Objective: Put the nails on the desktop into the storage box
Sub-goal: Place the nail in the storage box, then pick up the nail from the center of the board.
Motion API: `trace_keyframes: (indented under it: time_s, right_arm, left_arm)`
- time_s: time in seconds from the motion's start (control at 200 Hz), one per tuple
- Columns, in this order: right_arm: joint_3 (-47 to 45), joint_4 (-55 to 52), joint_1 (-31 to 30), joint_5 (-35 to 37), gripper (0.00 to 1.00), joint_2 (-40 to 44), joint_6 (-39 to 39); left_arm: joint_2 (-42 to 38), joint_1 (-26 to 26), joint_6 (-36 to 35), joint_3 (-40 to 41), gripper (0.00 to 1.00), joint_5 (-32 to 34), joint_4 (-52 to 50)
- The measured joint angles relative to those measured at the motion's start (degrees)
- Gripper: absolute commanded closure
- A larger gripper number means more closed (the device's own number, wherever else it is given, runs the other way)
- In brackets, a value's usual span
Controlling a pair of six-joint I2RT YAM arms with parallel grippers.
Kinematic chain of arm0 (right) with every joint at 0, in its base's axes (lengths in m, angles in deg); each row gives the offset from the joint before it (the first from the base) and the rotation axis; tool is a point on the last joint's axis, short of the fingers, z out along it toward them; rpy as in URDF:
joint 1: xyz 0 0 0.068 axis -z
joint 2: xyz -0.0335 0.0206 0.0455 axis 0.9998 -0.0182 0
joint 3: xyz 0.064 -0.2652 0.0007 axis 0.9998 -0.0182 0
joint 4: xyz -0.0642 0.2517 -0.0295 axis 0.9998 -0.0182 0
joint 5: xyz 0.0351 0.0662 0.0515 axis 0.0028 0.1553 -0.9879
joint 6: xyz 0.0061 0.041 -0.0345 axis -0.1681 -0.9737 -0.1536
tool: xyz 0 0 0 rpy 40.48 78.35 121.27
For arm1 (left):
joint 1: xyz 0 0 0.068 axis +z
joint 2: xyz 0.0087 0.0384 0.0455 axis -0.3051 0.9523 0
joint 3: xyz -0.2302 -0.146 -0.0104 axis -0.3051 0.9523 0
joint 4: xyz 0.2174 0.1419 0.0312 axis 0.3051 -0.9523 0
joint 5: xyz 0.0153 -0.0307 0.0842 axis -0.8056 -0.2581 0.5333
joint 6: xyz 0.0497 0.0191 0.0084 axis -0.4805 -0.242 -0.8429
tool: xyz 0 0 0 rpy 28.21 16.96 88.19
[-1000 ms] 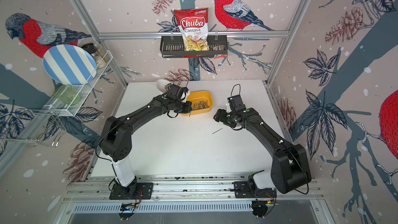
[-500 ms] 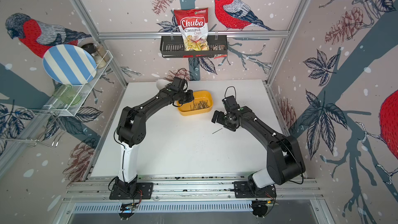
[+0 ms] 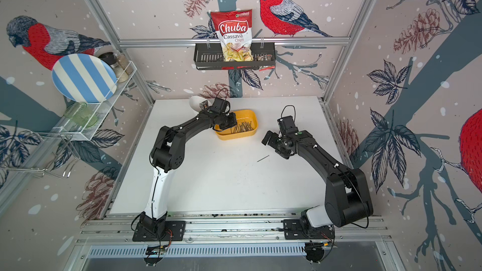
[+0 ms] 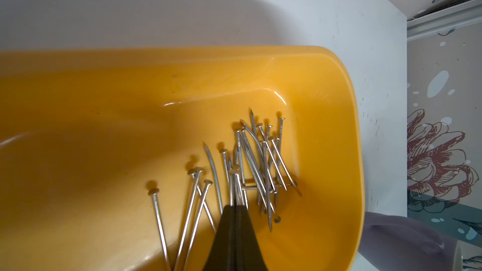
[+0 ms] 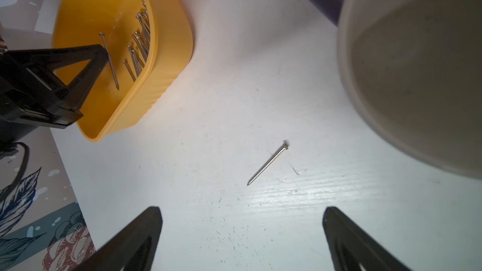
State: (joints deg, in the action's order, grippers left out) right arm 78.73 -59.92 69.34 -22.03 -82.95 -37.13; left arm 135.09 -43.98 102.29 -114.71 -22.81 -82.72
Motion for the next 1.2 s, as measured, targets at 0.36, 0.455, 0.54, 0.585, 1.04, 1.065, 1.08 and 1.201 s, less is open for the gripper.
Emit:
trace_keyframes:
  time_s: [0.36, 0.455, 0.54, 0.585, 1.04, 1.065, 1.08, 1.201]
  right_arm:
    - [2.3, -3.2, -0.8, -0.2, 0.0, -6.6, 0.2]
    - [2.4, -4.1, -0.9, -0.2, 0.0, -7.4, 0.2]
    - [2.4, -4.5, -0.9, -0.1, 0.0, -8.4, 0.0]
    - [2.4, -4.6, -0.9, 0.0, 0.0, -9.3, -0.1]
    - [3.6, -4.4, -1.0, -0.9, 0.06, -15.1, -3.2]
    - [3.7, -4.5, -1.0, -0.8, 0.06, -15.1, -3.2]
    - [3.8, -4.5, -1.0, -0.8, 0.06, -15.1, -3.3]
    - [4.2, -4.6, -1.0, -0.3, 0.06, -13.9, -3.4]
  left_arm:
    - [1.0, 0.4, 1.7, 1.2, 0.88, -1.9, 0.0]
    - [0.8, 0.4, 1.9, 1.9, 0.75, -2.0, 0.1]
    - [0.1, 0.4, 2.5, 2.8, 0.73, -1.9, 0.0]
    - [-0.6, 0.4, 2.5, 3.3, 0.72, -1.9, 0.0]
    - [-9.1, -1.0, -0.6, 4.2, 0.64, -1.2, -0.5]
    - [-9.6, -1.0, -0.9, 4.3, 0.64, -1.2, -0.5]
    - [-9.8, -1.0, -1.1, 4.4, 0.64, -1.2, -0.5]
    - [-10.9, -1.3, -1.9, 5.4, 0.63, -0.7, -0.6]
